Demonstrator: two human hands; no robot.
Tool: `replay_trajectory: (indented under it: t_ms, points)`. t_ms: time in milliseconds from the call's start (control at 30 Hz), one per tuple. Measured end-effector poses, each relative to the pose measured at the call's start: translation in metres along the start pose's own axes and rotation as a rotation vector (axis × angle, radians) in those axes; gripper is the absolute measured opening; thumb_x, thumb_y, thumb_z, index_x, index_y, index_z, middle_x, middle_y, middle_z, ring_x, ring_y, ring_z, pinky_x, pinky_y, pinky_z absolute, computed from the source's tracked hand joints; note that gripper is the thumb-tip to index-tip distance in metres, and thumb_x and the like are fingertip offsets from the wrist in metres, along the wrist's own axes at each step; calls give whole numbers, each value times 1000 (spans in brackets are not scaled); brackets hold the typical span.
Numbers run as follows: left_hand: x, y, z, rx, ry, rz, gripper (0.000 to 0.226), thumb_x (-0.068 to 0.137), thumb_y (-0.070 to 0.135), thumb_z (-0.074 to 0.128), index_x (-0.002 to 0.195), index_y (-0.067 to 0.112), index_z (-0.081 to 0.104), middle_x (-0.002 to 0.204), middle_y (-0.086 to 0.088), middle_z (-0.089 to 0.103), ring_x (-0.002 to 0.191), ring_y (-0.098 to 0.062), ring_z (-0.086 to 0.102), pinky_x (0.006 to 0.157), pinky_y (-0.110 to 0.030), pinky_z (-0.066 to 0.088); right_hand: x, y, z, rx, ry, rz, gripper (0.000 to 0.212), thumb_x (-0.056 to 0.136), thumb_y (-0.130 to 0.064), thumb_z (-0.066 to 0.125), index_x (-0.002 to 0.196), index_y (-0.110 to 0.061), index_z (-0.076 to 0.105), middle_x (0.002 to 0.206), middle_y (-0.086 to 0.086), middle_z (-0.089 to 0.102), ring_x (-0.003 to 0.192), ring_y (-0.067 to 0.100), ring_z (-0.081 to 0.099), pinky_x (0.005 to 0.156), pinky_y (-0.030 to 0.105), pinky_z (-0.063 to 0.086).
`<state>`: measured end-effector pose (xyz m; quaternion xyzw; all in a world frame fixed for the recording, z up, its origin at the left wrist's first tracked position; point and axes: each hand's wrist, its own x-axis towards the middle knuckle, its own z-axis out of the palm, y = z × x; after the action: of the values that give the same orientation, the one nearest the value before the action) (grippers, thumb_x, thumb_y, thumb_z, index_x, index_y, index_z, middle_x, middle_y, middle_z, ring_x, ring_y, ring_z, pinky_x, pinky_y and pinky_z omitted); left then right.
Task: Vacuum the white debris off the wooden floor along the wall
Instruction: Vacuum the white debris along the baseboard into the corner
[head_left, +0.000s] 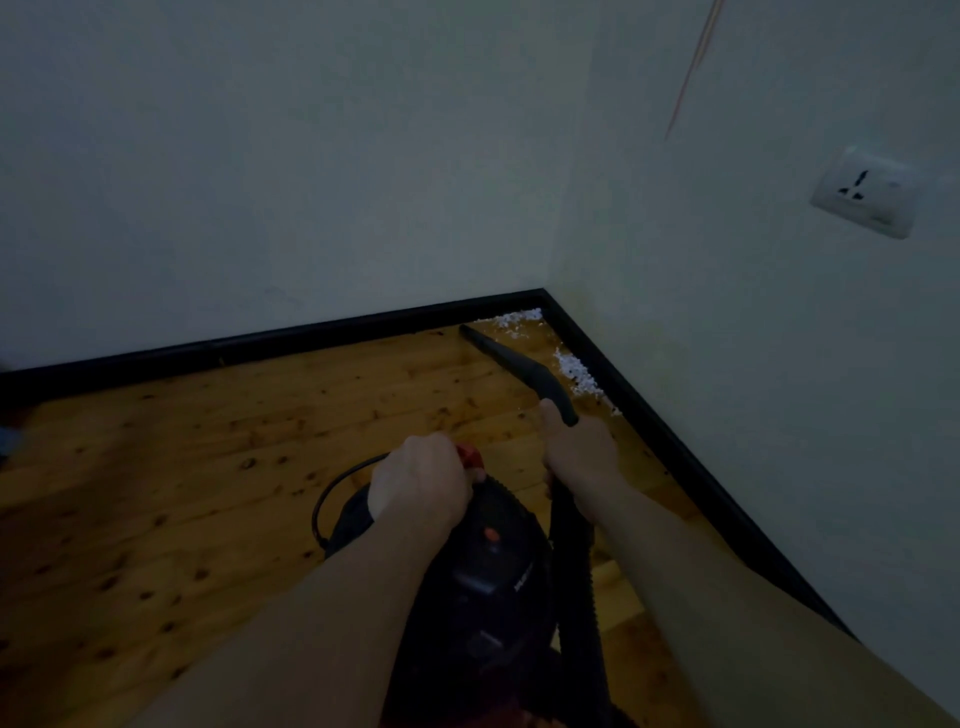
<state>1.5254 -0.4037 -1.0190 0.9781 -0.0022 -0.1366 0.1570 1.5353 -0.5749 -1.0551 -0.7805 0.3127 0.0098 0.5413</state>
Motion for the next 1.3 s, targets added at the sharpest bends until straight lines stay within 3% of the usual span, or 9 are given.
replay_trajectory:
  t_ms: [100, 433, 500, 600, 767, 967, 1033, 1133, 1300]
  points:
    - [5, -1, 0, 2, -3, 11, 45, 96, 55, 66, 72, 20, 50, 73, 0, 55, 66, -18, 55, 58, -31, 43, 5, 1, -1, 16, 32, 19, 54, 102, -61, 51, 93, -9, 59, 69, 11, 59, 53, 26, 57, 53, 36, 51]
    - [15, -1, -1, 9, -34, 22, 44, 95, 57, 67, 76, 19, 55, 79, 0, 61, 73, -19, 61, 62, -31, 48, 6, -3, -13, 115, 79, 13, 42, 106, -50, 54, 89, -13, 43, 65, 13, 55, 53, 28, 53, 57, 40, 51]
    - [17, -1, -1, 14, -37, 26, 43, 95, 56, 67, 77, 19, 55, 80, -1, 61, 74, -20, 62, 62, -32, 49, 7, -4, -15, 109, 86, 0, 46, 106, -49, 53, 89, -7, 49, 66, 14, 57, 56, 29, 56, 60, 41, 52]
    - [20, -1, -1, 26, -28, 35, 43, 95, 56, 67, 77, 19, 55, 80, -1, 61, 76, -21, 64, 62, -32, 49, 9, -6, -16, 110, 90, -19, 36, 107, -48, 53, 86, -18, 48, 68, 15, 58, 60, 30, 57, 63, 43, 53]
    - [28, -2, 1, 40, -22, 47, 40, 94, 57, 67, 87, 18, 58, 82, 0, 59, 79, -21, 63, 62, -32, 48, 26, -3, -18, 95, 118, 16, 48, 104, -56, 52, 95, -9, 60, 66, 13, 57, 51, 26, 56, 52, 35, 50]
    - [35, -3, -1, 51, -27, 53, 39, 95, 58, 66, 94, 19, 59, 80, 1, 54, 77, -20, 58, 61, -33, 45, 44, -1, -21, 72, 152, 27, 50, 103, -61, 51, 114, -12, 56, 63, 12, 60, 46, 24, 56, 44, 33, 51]
    - [36, -2, -2, 50, -29, 51, 40, 95, 59, 66, 98, 19, 62, 81, 1, 54, 75, -19, 57, 61, -33, 45, 46, -3, -22, 56, 155, 19, 52, 100, -66, 49, 111, -15, 50, 75, 14, 60, 58, 27, 57, 56, 43, 59]
    - [39, -1, -3, 52, -25, 39, 40, 94, 59, 66, 91, 20, 58, 77, 2, 53, 65, -16, 50, 58, -32, 42, 52, -2, -26, 56, 183, 20, 47, 106, -56, 48, 96, -11, 53, 67, 10, 53, 52, 22, 49, 47, 32, 44]
    - [43, 0, -1, 64, -26, 33, 45, 95, 59, 66, 77, 20, 50, 80, 0, 57, 67, -16, 53, 59, -32, 44, 61, 0, -31, 121, 218, 43, 55, 102, -59, 53, 82, -8, 58, 71, 19, 64, 60, 31, 60, 57, 39, 52]
